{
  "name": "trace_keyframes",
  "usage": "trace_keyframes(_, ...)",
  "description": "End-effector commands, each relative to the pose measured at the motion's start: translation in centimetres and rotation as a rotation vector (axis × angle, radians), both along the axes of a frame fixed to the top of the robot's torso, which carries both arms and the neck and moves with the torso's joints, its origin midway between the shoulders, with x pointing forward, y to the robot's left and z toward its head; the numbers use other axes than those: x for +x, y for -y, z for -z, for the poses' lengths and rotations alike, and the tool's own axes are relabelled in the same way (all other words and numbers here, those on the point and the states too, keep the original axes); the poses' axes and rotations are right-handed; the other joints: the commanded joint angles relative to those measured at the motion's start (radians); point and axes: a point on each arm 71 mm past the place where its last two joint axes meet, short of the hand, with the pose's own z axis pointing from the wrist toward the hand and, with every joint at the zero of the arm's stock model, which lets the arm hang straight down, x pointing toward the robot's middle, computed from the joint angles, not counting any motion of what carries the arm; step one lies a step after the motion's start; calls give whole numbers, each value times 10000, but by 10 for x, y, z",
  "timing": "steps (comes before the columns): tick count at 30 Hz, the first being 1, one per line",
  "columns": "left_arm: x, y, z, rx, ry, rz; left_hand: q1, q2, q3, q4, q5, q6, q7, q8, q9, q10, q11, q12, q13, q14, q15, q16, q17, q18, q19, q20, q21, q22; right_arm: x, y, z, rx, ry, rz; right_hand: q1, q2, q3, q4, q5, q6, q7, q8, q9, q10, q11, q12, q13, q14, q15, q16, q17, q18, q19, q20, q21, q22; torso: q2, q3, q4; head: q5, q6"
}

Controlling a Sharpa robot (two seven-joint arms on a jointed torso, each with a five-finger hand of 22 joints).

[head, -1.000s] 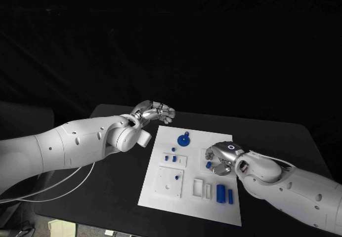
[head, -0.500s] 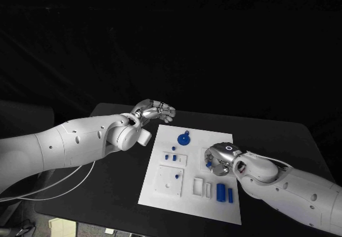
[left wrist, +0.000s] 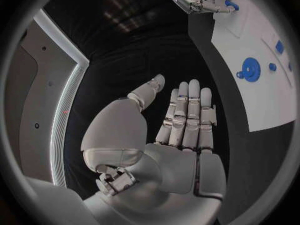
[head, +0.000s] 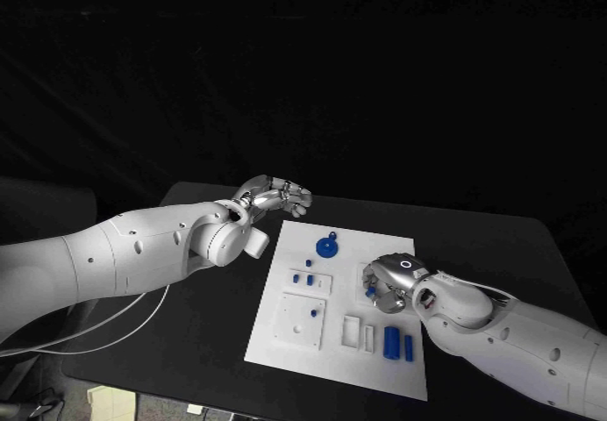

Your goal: Assemble the parts on the task board

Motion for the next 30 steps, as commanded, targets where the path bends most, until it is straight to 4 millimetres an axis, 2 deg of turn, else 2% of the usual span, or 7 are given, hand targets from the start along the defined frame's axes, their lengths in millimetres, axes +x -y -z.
trace_keyframes(1, 0, 3, -1, -137, 72, 146, -37, -26, -14, 21, -19, -92, 10, 35, -17, -79, 4, -28, -17, 31, 35, -57, 17, 142, -50, 40, -47, 17, -3, -1, -3, 229, 431, -94, 49, 116, 71, 0, -14, 112, -1, 74, 14, 339, -54, 81, 34, -55, -135, 52, 10, 1008, -16, -106, 71, 205, -4, -7, -1, 5, -8)
trace_keyframes(7, 1, 2, -1, -129, 78, 125, -38, -21, -13, 21, -19, -92, 10, 36, -17, -79, 4, -28, -18, 32, 35, -62, 22, 142, -51, 40, -49, 19, -6, 1, -10, 491, 604, -60, 46, 116, 110, -14, -15, 164, -24, 99, 30, 405, -83, 103, 63, -61, -165, 49, 10, 1008, -5, -136, 90, 199, -7, -6, -1, 23, -9)
trace_keyframes(16, 1, 0, -1, -114, 94, 74, -39, -15, -12, 21, -19, -92, 9, 39, -18, -80, 3, -27, -19, 34, 35, -73, 33, 143, -52, 40, -52, 21, -10, -3, -47, 1284, 1034, -200, 44, 87, 130, -14, -15, 201, -40, 117, 43, 443, -102, 112, 86, -61, -184, 47, 9, 1008, 4, -159, 105, 194, -12, -10, -16, 133, -19)
trace_keyframes(21, 1, 0, -1, -116, 99, 78, -37, -14, -11, 18, -19, -93, 9, 40, -18, -81, 3, -27, -20, 34, 35, -79, 39, 143, -53, 40, -53, 23, -20, -25, -53, 1672, 866, -686, 43, 86, 134, -8, -15, 209, -43, 121, 46, 451, -106, 114, 91, -60, -188, 47, 9, 1008, 7, -165, 108, 192, -7, -7, -16, 195, -18)
trace_keyframes(25, 2, 1, -1, -116, 104, 79, -36, -13, -11, 17, -19, -92, 9, 41, -18, -81, 3, -26, -20, 35, 35, -82, 43, 143, -53, 40, -54, 24, -27, -51, -53, 1905, 717, -1161, 42, 91, 137, -3, -15, 210, -44, 121, 47, 453, -107, 113, 93, -61, -190, 46, 9, 1008, 8, -168, 109, 191, -2, 2, -6, 245, -34)
trace_keyframes(30, 2, 4, -1, -134, 113, 106, -33, -10, -9, 15, -18, -92, 8, 43, -18, -79, 2, -24, -21, 37, 35, -87, 49, 144, -53, 40, -56, 26, -40, -84, -49, 2048, 533, -1820, 43, 103, 146, 1, -15, 205, -43, 117, 48, 451, -109, 108, 96, -63, -192, 42, 7, 1008, 7, -173, 110, 189, -4, -11, 11, 267, -48)
